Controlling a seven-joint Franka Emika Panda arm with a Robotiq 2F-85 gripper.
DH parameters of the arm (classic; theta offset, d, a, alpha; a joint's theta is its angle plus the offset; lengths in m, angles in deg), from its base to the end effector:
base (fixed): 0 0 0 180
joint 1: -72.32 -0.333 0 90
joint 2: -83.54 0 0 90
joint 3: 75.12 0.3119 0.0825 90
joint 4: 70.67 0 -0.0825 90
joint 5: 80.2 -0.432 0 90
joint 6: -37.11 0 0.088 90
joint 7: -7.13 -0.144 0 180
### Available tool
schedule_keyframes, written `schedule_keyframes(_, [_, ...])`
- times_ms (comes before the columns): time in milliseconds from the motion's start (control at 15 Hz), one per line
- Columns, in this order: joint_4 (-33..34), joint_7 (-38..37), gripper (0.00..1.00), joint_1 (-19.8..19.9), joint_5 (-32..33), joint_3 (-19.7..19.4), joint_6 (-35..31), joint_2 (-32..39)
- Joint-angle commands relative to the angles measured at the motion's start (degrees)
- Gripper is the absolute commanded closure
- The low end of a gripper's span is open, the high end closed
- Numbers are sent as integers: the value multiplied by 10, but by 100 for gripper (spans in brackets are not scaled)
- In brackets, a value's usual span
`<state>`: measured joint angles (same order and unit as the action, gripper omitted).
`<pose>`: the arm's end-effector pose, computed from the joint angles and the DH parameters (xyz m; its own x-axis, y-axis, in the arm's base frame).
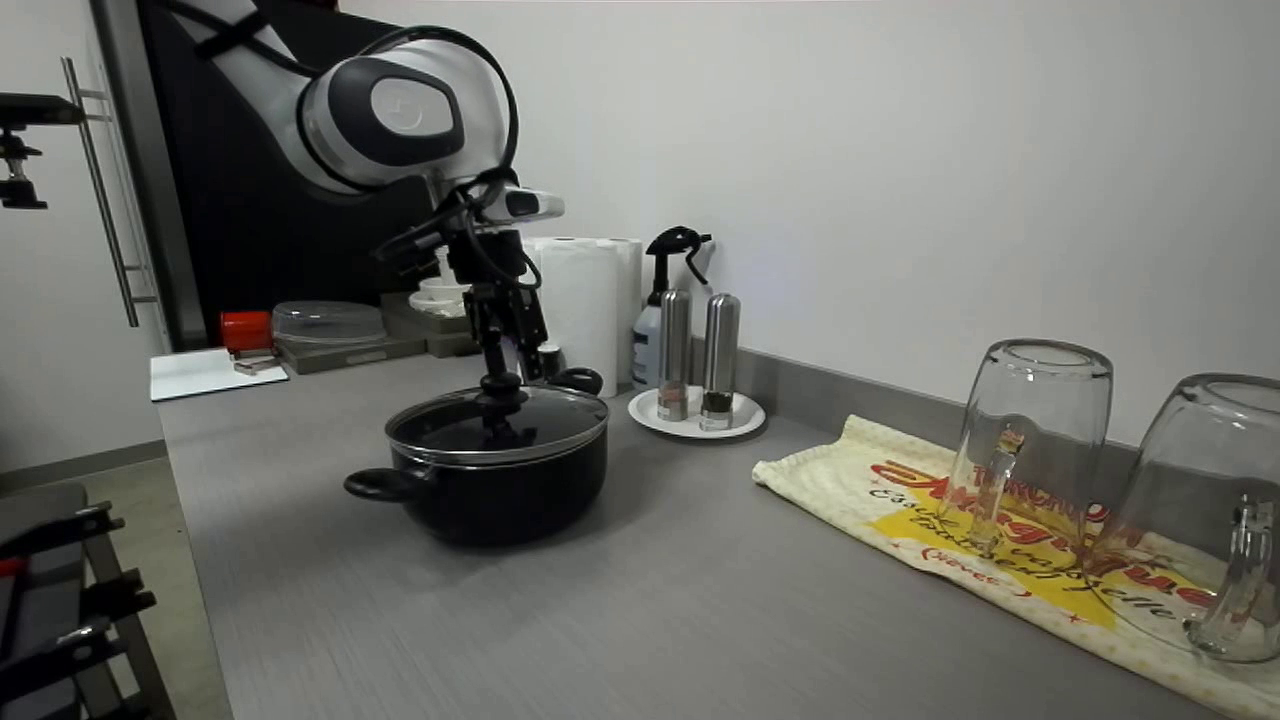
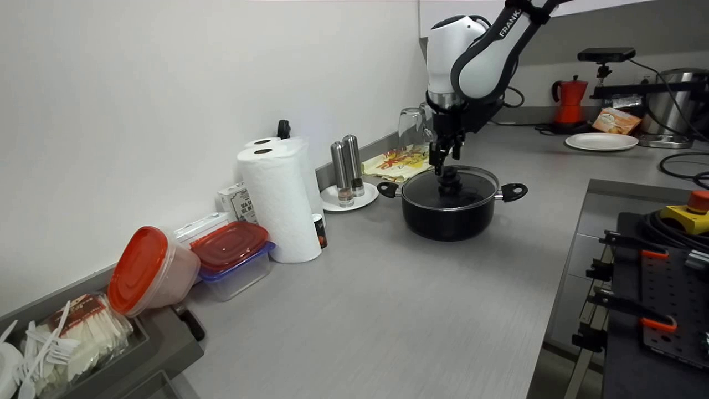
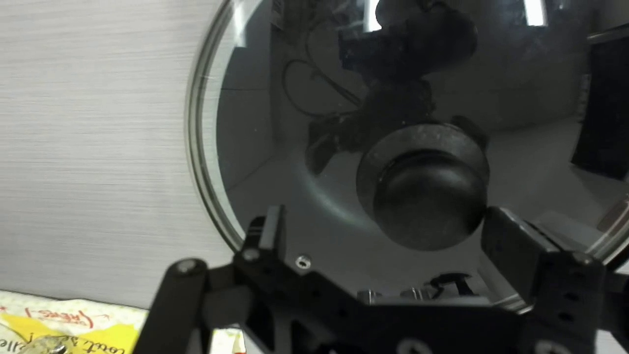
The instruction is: Remove the glass lid from the pot.
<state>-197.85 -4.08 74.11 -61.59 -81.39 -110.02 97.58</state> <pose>0.5870 -0.0862 0.1974 0.9922 -0.0548 0.1121 -0.0773 -0.9752 0.2074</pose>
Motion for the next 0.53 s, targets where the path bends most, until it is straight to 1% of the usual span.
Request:
schedule_keyframes(0, [9, -15, 0, -11, 10, -9, -4, 9])
schedule_keyframes(67, [9, -12, 0, -11, 9, -8, -1, 9])
schedule_keyframes(133, [9, -11, 25, -12, 10, -8, -2, 9])
schedule_keyframes(200, [8, -11, 26, -12, 10, -8, -2, 9])
schedule_keyframes(333, [7, -10, 40, -14, 9, -8, -2, 8])
schedule_keyframes(467, [6, -10, 57, -16, 8, -8, -1, 7])
